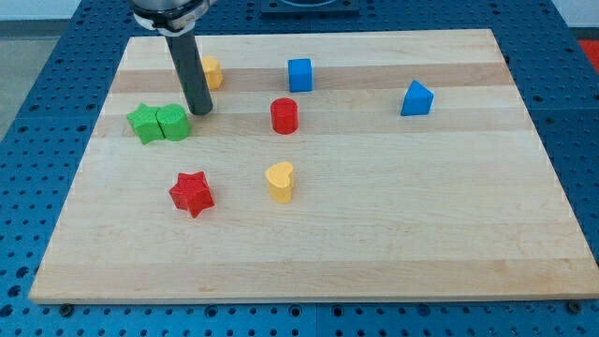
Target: Push yellow hexagon towards downwords
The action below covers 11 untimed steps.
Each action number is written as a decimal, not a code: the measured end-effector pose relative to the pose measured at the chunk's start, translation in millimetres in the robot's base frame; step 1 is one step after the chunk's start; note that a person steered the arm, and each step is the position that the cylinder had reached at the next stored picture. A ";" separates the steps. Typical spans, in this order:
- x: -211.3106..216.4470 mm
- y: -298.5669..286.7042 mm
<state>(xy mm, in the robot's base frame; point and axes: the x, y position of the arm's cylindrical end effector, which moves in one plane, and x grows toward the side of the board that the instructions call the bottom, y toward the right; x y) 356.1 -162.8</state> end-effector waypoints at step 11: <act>-61.7 17.7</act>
